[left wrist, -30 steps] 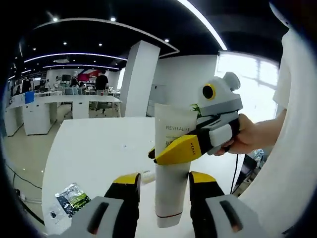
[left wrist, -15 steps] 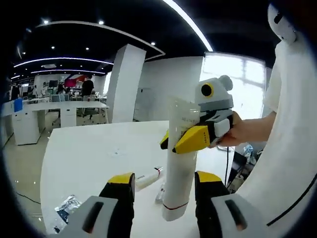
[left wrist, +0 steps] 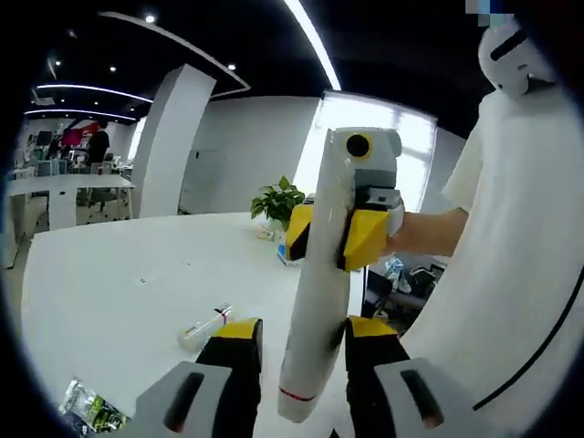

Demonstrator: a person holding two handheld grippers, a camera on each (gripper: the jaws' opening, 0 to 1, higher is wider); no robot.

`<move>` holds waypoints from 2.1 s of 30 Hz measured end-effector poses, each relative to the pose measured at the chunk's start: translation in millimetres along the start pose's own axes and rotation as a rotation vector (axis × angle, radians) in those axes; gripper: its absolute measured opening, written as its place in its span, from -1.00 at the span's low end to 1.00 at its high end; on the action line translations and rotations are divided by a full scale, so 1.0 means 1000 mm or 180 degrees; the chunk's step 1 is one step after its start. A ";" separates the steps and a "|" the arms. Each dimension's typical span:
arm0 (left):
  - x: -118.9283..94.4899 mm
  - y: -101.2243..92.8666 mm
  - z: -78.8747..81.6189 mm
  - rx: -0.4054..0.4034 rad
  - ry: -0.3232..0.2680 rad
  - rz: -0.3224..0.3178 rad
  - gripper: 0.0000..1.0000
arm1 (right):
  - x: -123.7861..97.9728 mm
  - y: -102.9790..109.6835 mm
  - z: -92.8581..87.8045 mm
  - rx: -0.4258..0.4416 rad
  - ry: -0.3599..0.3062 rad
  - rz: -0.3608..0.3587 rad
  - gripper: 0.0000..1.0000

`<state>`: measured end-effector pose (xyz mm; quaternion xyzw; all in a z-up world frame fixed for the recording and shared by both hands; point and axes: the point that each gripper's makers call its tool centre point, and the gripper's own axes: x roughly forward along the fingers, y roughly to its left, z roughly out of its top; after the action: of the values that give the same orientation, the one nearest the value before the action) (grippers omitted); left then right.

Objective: Arrange the skincare products in the storage area until every visible bottle or jar stands upright without overlapping.

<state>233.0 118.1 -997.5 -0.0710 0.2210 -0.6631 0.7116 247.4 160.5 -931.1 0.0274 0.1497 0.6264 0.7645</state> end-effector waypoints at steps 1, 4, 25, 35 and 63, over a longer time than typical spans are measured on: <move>0.002 -0.004 0.000 0.0008 -0.0014 -0.0073 -0.47 | 0.000 0.002 0.000 -0.0004 0.0015 0.0019 -0.82; 0.003 -0.007 -0.003 0.0059 -0.0022 -0.0079 -0.48 | 0.000 0.008 -0.004 -0.0049 0.0090 0.0087 -0.81; -0.008 0.005 0.032 0.0007 -0.0604 -0.0092 -0.73 | -0.009 -0.015 -0.001 0.0442 -0.0485 -0.0203 -0.27; -0.006 0.002 0.051 0.0137 -0.0582 -0.0141 -0.72 | 0.000 -0.016 -0.054 0.0571 -0.0209 -0.0284 -0.08; 0.001 -0.024 0.090 0.0612 0.0151 -0.0372 -0.43 | -0.015 -0.001 -0.071 0.0334 -0.0064 -0.0010 -0.63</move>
<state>248.1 97.2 -908.3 0.0006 0.1687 -0.7231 0.6698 226.7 135.9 -996.3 0.0735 0.1747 0.6162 0.7645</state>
